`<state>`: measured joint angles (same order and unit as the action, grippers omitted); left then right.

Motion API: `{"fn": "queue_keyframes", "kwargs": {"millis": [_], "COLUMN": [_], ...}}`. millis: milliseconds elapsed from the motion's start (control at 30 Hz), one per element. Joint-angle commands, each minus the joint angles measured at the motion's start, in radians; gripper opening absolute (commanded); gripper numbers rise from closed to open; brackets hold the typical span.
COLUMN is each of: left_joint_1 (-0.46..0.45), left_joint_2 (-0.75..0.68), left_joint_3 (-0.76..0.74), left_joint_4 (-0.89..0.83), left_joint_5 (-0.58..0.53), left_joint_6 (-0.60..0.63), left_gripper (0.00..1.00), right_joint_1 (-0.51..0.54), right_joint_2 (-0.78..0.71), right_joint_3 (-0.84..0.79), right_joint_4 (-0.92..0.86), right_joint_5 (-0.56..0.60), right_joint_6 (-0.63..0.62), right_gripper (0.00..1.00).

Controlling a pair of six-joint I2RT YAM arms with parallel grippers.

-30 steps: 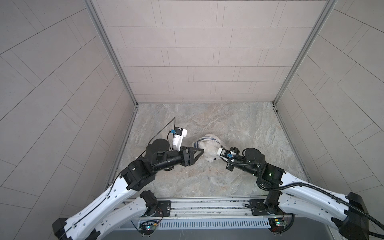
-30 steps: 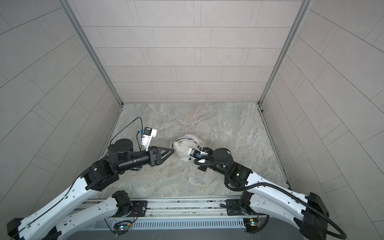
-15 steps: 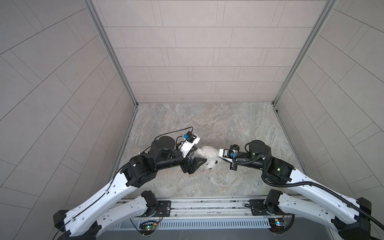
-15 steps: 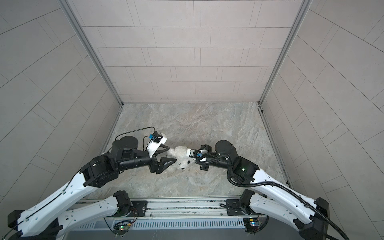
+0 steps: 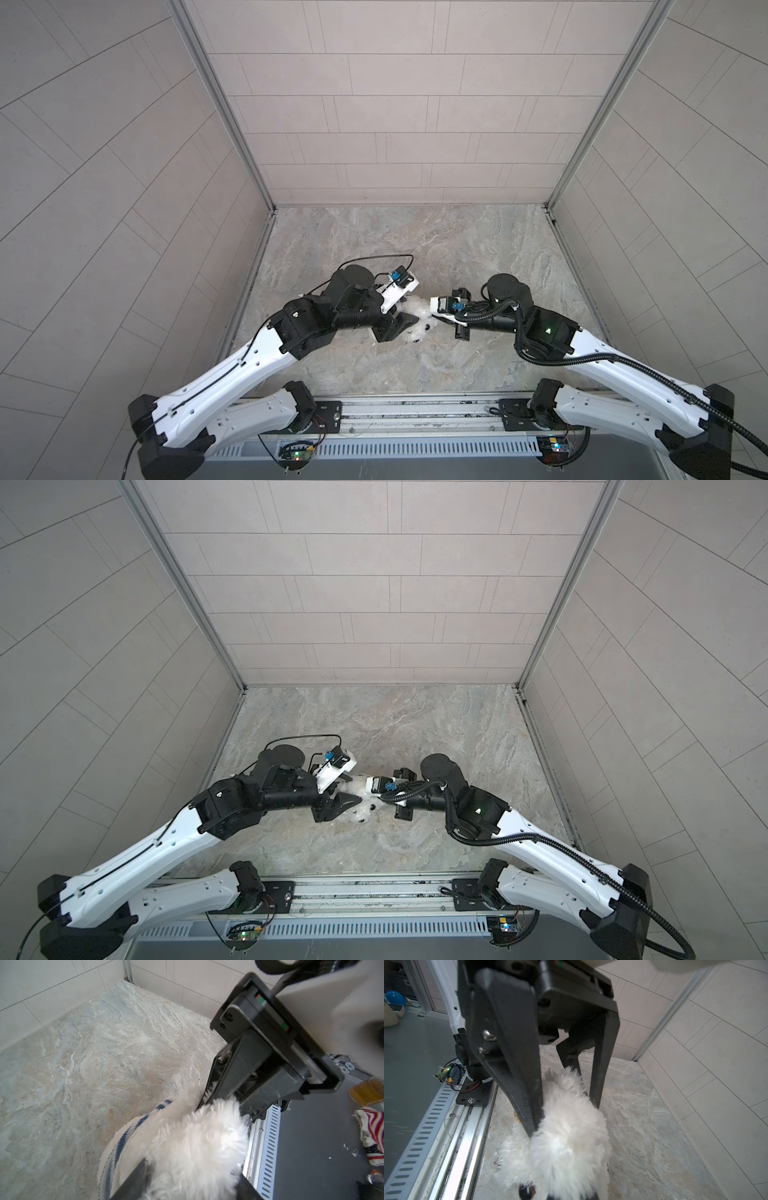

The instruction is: Dress the teddy bear

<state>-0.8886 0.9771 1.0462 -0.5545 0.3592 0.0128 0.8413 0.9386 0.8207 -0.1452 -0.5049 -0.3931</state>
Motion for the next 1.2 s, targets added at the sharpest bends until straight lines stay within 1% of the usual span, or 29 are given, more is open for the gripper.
{"fn": "queue_keyframes", "kwargs": {"millis": [0,33,133,200,267,300,333,367,433,500,600,667,733,800,833,900,967,1167], "left_joint_1": [-0.005,-0.005,-0.004,-0.004,-0.001,0.012,0.037,0.072,0.163,0.235,0.278,0.284,0.284,0.284,0.284,0.284,0.284,0.284], "left_joint_2": [0.008,0.005,-0.008,-0.03,-0.071,-0.102,-0.133,-0.159,-0.215,-0.264,-0.298,-0.306,-0.311,-0.316,-0.317,-0.321,-0.323,-0.333], "left_joint_3": [0.014,0.009,0.007,0.002,-0.015,-0.033,-0.049,-0.064,-0.098,-0.13,-0.143,-0.143,-0.147,-0.15,-0.153,-0.162,-0.167,-0.186], "left_joint_4": [-0.015,-0.007,0.017,0.034,0.068,0.095,0.121,0.148,0.217,0.296,0.383,0.435,0.487,0.521,0.531,0.555,0.568,0.597], "left_joint_5": [-0.015,-0.018,-0.028,-0.04,-0.069,-0.073,-0.06,-0.035,0.037,0.086,0.099,0.107,0.122,0.136,0.142,0.165,0.181,0.224], "left_joint_6": [0.037,0.037,0.03,0.026,0.008,-0.004,-0.022,-0.046,-0.116,-0.198,-0.29,-0.341,-0.384,-0.406,-0.413,-0.43,-0.441,-0.471], "left_gripper": [0.41,0.33,0.14,0.0,0.0,0.0,0.0,0.0,0.0,0.0,0.0,0.0,0.0,0.0,0.0,0.0,0.0,0.0], "right_joint_1": [-0.001,-0.001,-0.002,-0.001,0.001,0.001,0.003,0.003,0.002,0.003,0.002,0.001,0.001,0.001,0.001,0.001,0.001,0.004], "right_joint_2": [0.002,0.006,0.002,-0.008,-0.024,-0.039,-0.053,-0.066,-0.101,-0.147,-0.226,-0.275,-0.285,-0.268,-0.258,-0.232,-0.199,-0.109], "right_joint_3": [0.046,0.052,0.053,0.055,0.054,0.047,0.043,0.04,0.014,-0.039,-0.145,-0.21,-0.254,-0.261,-0.276,-0.319,-0.338,-0.324], "right_joint_4": [0.044,0.044,0.056,0.081,0.117,0.143,0.153,0.157,0.177,0.21,0.319,0.369,0.369,0.311,0.322,0.382,0.447,0.6], "right_joint_5": [-0.045,-0.048,-0.044,-0.019,0.038,0.06,0.073,0.095,0.177,0.22,0.221,0.268,0.279,0.286,0.282,0.281,0.264,0.224], "right_joint_6": [0.02,0.027,0.05,0.099,0.188,0.256,0.313,0.362,0.496,0.642,0.843,0.995,1.105,1.179,1.213,1.277,1.299,1.341], "right_gripper": [0.0,0.0,0.0,0.01,0.11,0.24,0.33,0.36,0.44,0.5,0.55,0.59,0.6,0.58,0.56,0.49,0.45,0.41]}}
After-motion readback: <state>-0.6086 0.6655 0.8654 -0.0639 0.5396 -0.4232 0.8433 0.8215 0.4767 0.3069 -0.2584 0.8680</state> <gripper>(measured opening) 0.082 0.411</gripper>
